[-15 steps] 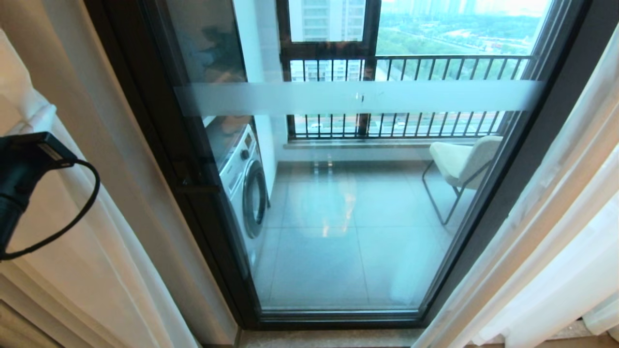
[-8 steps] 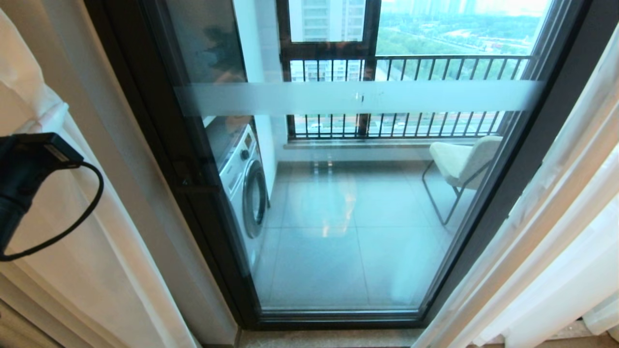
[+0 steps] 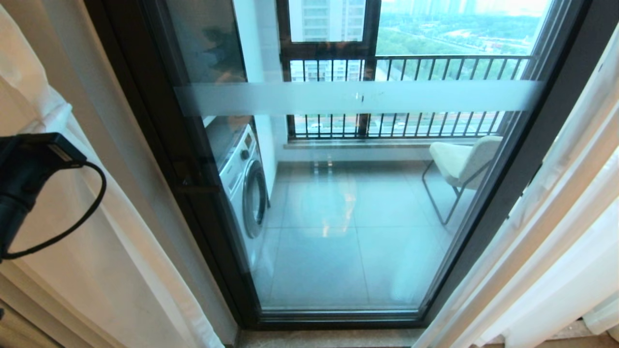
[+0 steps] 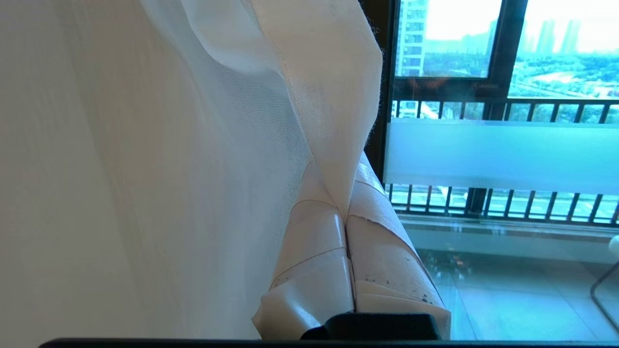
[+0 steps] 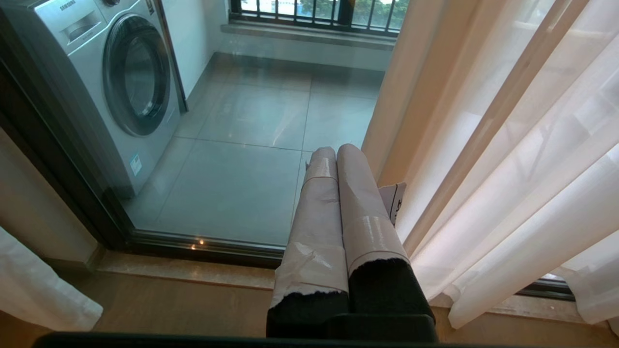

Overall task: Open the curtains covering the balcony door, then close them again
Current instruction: Close the inner curtains on both sides

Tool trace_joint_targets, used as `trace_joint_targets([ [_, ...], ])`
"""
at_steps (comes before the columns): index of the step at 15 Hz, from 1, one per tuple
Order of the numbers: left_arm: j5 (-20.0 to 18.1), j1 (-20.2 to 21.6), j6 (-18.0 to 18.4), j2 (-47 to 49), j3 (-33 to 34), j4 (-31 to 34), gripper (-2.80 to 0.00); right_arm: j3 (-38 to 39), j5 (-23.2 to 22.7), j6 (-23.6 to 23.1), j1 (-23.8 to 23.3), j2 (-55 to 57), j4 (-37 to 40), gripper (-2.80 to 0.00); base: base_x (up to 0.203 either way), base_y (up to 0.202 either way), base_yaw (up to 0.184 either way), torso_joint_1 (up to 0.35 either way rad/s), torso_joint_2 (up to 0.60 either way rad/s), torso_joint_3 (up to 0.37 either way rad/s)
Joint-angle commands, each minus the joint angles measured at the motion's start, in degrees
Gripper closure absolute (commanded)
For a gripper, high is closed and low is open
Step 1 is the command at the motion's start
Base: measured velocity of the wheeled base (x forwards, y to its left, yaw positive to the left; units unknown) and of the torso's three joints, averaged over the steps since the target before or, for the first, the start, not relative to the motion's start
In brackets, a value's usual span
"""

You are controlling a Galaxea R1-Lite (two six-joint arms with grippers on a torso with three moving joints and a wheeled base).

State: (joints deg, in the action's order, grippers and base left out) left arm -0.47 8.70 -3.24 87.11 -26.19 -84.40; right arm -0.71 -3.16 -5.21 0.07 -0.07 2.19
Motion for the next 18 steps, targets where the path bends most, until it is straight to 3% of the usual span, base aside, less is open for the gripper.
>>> trace_joint_targets([
  [1, 0.0, 0.0, -0.1, 0.5, 0.0, -0.5, 0.0, 0.0, 0.0, -0.1, 0.0, 0.1, 0.0, 0.0, 0.0, 0.0, 0.0, 0.0, 0.0, 0.0],
  [6, -0.1, 0.0, 0.0, 0.9, 0.0, -0.5, 0.0, 0.0, 0.0, -0.1, 0.0, 0.1, 0.0, 0.0, 0.0, -0.02, 0.002, 0.0, 0.0, 0.0],
  [18, -0.1, -1.2, 0.2, 0.8, 0.0, -0.6, 0.0, 0.0, -0.1, -0.1, 0.0, 0.1, 0.0, 0.0, 0.0, -0.189, 0.002, 0.003, 0.0, 0.002],
])
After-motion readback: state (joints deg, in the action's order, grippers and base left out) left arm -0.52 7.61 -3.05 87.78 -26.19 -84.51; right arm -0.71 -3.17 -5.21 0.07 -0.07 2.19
